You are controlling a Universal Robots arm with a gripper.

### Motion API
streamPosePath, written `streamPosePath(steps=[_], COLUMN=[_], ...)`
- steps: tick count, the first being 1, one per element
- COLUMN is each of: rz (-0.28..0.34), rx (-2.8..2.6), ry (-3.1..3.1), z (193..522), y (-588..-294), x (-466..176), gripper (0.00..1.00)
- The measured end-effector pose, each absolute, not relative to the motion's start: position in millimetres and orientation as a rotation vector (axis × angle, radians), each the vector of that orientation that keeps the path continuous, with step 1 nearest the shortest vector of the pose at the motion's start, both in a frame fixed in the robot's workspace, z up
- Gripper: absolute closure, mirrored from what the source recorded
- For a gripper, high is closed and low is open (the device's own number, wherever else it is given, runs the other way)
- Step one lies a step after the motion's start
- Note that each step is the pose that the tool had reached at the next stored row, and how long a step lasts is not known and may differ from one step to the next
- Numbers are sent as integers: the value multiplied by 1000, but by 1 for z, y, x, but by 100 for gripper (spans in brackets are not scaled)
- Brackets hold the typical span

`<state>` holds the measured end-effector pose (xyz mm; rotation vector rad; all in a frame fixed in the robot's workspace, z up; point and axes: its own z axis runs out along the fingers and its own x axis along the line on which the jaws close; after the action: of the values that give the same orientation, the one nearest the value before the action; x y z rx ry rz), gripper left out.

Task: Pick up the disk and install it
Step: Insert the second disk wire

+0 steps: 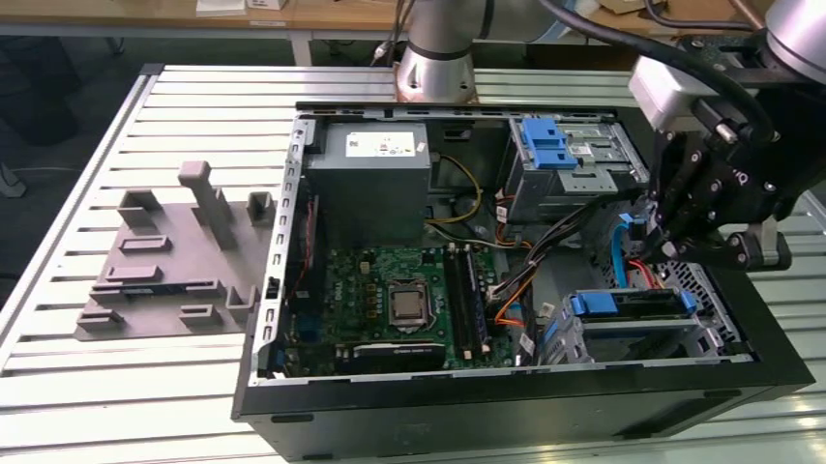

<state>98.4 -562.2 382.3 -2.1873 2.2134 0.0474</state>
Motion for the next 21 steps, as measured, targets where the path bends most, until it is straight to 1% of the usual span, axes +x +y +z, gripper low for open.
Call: streamPosePath(steps=[12, 21], rz=[48, 48], rx=[-2187, -2188], ry=[2213, 2212], z=[389, 389], y=[-559, -545], x=[98, 98], gripper=[89, 89])
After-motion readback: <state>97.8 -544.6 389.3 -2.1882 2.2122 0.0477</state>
